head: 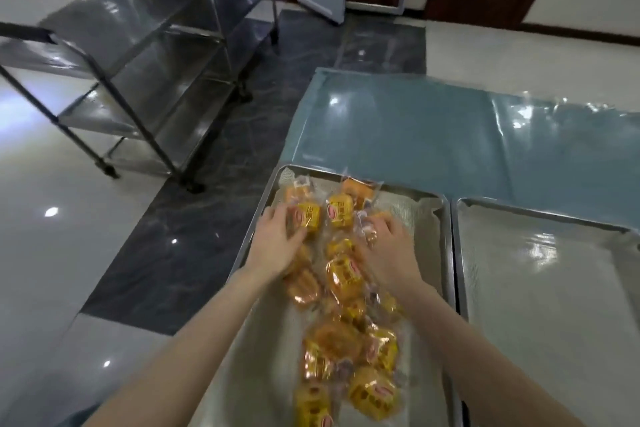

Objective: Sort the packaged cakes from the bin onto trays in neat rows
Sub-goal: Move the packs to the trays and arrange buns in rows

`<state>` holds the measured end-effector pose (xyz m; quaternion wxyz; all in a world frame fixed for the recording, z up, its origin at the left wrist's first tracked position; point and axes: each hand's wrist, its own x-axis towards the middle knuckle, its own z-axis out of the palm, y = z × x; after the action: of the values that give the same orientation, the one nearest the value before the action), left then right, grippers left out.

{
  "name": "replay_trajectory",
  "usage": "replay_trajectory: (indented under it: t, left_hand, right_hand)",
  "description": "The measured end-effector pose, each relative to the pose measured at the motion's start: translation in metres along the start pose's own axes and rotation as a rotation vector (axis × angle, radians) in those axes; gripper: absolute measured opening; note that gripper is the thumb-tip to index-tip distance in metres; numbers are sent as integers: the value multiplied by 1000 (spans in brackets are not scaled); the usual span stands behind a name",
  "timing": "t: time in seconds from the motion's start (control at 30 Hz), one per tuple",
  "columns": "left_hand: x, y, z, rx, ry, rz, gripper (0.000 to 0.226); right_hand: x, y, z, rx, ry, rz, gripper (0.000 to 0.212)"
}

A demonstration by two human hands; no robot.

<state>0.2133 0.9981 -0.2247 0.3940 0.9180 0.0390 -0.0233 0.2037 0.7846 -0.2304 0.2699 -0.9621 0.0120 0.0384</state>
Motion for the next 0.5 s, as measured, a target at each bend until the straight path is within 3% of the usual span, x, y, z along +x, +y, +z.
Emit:
replay_trajectory:
  t: [0.17, 0.27, 0.37, 0.5]
  left_hand:
    - [58, -5, 18, 89, -185, -105, 77]
    - [66, -14, 30, 132, -181, -74, 85]
    - [67, -23, 32, 138, -129, 1, 76]
    - [65, -31, 21, 17, -167, 84, 53]
  right_hand:
    - [51, -10, 13, -80, -72, 116, 68]
    - [65, -12, 26, -238, -137, 153, 81]
    - [69, -17, 44, -193, -162, 222, 86]
    - [68, -29, 48, -40, -58, 262, 65]
